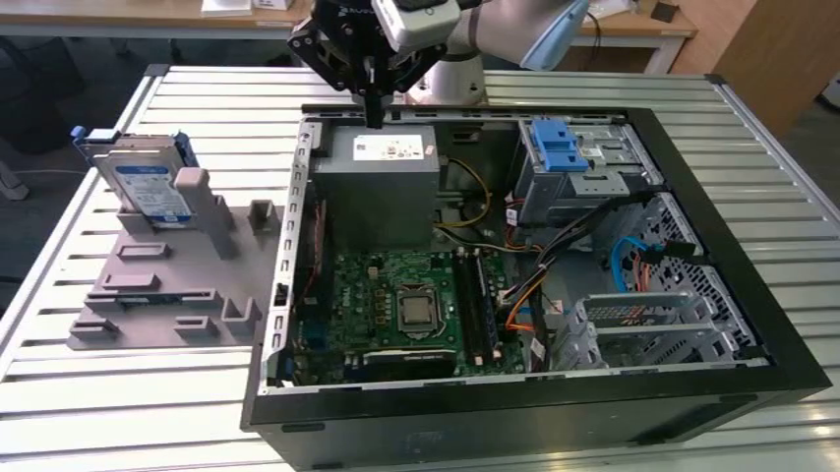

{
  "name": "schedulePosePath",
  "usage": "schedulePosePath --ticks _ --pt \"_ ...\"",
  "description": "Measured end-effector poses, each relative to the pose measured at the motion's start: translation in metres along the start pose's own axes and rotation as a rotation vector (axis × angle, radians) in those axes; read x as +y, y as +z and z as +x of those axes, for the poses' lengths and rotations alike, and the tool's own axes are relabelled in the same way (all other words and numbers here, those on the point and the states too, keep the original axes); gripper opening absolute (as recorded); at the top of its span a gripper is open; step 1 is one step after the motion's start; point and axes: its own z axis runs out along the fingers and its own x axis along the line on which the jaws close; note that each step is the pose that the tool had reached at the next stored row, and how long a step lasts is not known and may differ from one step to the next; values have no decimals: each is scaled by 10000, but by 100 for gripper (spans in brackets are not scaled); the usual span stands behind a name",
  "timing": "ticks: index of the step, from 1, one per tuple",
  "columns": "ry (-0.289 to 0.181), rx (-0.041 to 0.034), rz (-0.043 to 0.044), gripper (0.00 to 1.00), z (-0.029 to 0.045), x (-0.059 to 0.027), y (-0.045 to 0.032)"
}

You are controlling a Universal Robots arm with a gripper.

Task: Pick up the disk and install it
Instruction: 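Reach for the disk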

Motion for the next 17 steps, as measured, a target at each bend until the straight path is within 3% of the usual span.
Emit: schedulePosePath --ticks 17 --pt "-1 0 0 11 240 -18 0"
